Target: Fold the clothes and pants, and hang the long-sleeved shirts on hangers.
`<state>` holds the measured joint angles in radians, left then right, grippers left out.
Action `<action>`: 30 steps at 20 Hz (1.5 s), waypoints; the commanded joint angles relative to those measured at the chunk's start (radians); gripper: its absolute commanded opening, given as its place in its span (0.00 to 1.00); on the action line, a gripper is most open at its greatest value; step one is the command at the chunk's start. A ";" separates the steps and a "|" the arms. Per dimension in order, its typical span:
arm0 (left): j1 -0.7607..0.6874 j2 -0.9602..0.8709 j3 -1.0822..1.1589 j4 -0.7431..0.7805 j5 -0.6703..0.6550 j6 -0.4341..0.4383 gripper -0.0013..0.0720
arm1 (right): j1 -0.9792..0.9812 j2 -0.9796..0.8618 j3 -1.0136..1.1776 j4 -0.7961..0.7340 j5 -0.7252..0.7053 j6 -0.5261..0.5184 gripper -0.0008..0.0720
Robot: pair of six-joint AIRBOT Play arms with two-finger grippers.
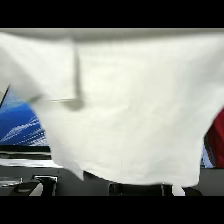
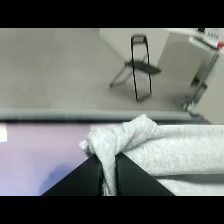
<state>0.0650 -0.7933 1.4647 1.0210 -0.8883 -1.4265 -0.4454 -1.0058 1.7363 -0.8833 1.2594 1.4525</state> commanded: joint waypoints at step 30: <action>0.263 -0.888 -0.351 -0.124 -0.473 0.262 0.75 | 0.016 -0.503 -0.312 -0.411 0.424 0.166 0.83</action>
<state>0.3500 -1.6264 1.1149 0.9283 -1.3361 -1.2255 -0.4248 -1.5246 1.4384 -1.2793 1.6505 1.6302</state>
